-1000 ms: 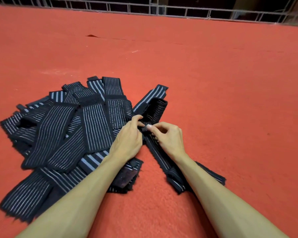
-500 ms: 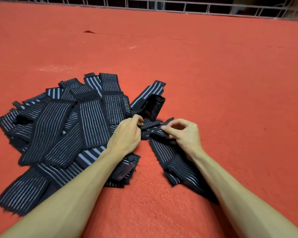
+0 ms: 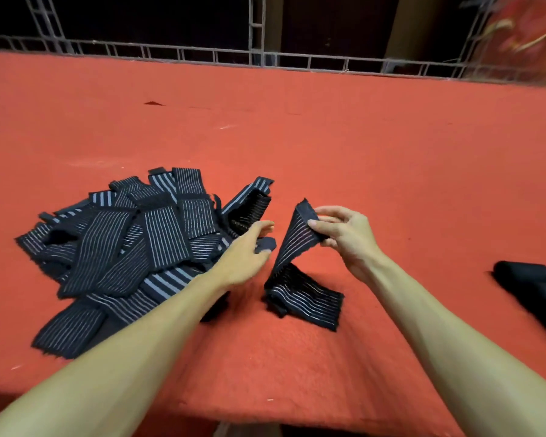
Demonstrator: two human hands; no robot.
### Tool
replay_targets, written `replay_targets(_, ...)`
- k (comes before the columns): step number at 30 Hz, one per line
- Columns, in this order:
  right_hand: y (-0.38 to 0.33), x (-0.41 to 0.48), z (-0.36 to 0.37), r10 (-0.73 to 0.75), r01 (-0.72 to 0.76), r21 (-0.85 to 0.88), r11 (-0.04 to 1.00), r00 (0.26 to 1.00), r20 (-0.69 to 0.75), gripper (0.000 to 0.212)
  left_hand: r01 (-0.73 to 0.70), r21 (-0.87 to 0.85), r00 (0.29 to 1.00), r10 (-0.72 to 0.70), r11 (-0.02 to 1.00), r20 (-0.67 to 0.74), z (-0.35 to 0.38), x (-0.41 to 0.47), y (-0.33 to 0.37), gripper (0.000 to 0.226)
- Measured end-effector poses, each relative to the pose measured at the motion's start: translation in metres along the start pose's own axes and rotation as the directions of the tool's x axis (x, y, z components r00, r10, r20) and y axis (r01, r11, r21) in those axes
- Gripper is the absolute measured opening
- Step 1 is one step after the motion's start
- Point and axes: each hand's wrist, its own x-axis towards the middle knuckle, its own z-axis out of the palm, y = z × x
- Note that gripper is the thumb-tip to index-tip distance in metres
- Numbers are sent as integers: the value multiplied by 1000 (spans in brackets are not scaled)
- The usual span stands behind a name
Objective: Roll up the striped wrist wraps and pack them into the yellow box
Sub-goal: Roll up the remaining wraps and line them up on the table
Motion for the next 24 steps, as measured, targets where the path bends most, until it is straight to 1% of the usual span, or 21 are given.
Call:
replay_targets(2, -19, -18, -8, -23, 19, 63, 998, 998, 62, 19, 26, -233, 992, 3, 972, 124, 2, -8, 33, 83)
replay_targets(3, -28, -26, -13, -37, 28, 86, 996, 994, 99, 20, 54, -304, 982, 5, 951, 188, 2, -12, 48, 87)
replay_targets(4, -38, -36, -20, -56, 44, 90, 995, 989, 138, 21, 69, -340, 972, 14, 938, 236, 2, -15, 63, 84)
replay_targets(5, -47, -45, -26, -74, 59, 87, 994, 982, 176, 22, 68, -344, 963, 29, 937, 269, 3, -19, 76, 74)
replay_targets(8, -73, -69, -49, -140, 115, 126, 985, 969, 205, 20, -19, -228, 940, 95, 973, 328, 6, -30, 112, 31)
replay_targets(9, -81, -76, -56, -161, 131, 157, 979, 968, 195, 19, -41, -192, 929, 108, 981, 353, 8, -35, 123, 20)
replay_targets(10, -90, -83, -64, -182, 149, 184, 971, 968, 174, 18, -52, -180, 922, 117, 982, 370, 10, -40, 137, 14)
replay_targets(11, -98, -86, -70, -203, 171, 204, 964, 967, 152, 18, -56, -192, 920, 125, 980, 370, 11, -43, 148, 13)
replay_targets(13, -112, -94, -79, -229, 201, 227, 953, 968, 102, 17, -43, -284, 916, 151, 958, 371, 13, -48, 172, 8)
replay_targets(16, -126, -100, -92, -236, 218, 283, 934, 971, 33, 14, 35, -467, 910, 165, 884, 381, 20, -49, 200, 19)
replay_targets(18, -129, -99, -101, -230, 224, 291, 930, 973, -15, 12, 104, -556, 902, 157, 825, 402, 27, -47, 212, 21)
replay_targets(20, -125, -93, -109, -219, 226, 254, 940, 974, -57, 11, 150, -600, 891, 156, 786, 427, 36, -43, 215, 20)
replay_targets(21, -119, -89, -113, -210, 221, 228, 948, 975, -70, 12, 159, -601, 890, 150, 783, 431, 42, -42, 213, 19)
replay_targets(22, -112, -84, -118, -200, 212, 189, 959, 977, -81, 12, 170, -593, 892, 134, 787, 433, 50, -40, 210, 17)
replay_targets(24, -90, -70, -127, -188, 195, 59, 979, 976, -110, 13, 189, -549, 895, 88, 814, 437, 69, -35, 196, 15)
